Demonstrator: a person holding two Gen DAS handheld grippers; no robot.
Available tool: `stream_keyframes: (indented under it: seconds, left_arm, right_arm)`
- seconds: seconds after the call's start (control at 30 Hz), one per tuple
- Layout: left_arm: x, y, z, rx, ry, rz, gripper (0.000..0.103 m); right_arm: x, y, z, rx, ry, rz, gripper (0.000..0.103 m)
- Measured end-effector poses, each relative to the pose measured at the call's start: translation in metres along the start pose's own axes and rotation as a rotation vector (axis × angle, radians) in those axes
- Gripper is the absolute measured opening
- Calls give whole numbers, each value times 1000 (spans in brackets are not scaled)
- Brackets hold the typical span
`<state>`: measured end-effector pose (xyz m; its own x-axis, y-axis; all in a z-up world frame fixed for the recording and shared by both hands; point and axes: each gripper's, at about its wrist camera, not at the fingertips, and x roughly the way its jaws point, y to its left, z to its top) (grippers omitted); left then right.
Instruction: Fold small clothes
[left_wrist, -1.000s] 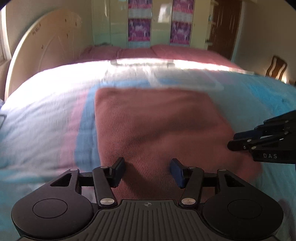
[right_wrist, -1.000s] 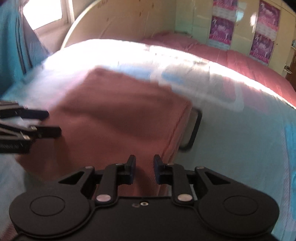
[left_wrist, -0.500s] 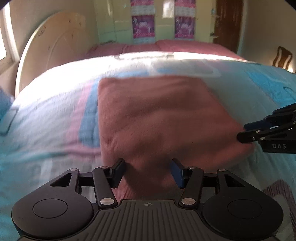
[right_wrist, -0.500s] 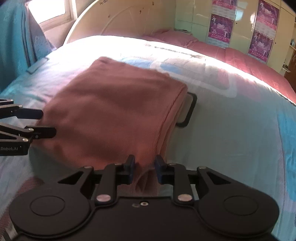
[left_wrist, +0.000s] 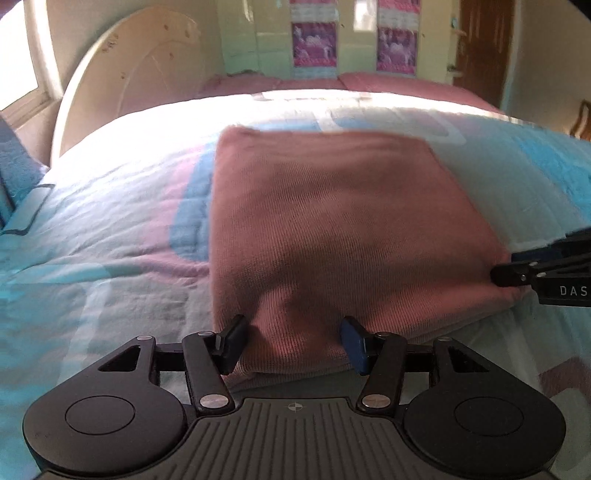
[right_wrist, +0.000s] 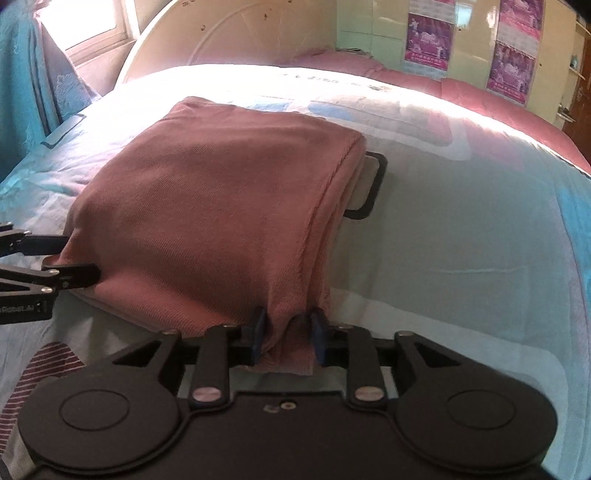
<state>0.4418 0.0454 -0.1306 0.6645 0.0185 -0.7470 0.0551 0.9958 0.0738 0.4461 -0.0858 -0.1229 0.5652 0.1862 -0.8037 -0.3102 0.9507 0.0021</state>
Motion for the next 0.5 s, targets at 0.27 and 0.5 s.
stream_keyframes:
  seconds: [0.27,0.5]
  left_arm:
    - [-85,-12,-15,-56,-166,20,103]
    - [-153,-28,-35,-117,-214,10,103]
  right_arm:
    - [-91,-10,-32,75,-134,26,72]
    - [-162,-10,-66,127,-199,-34,102]
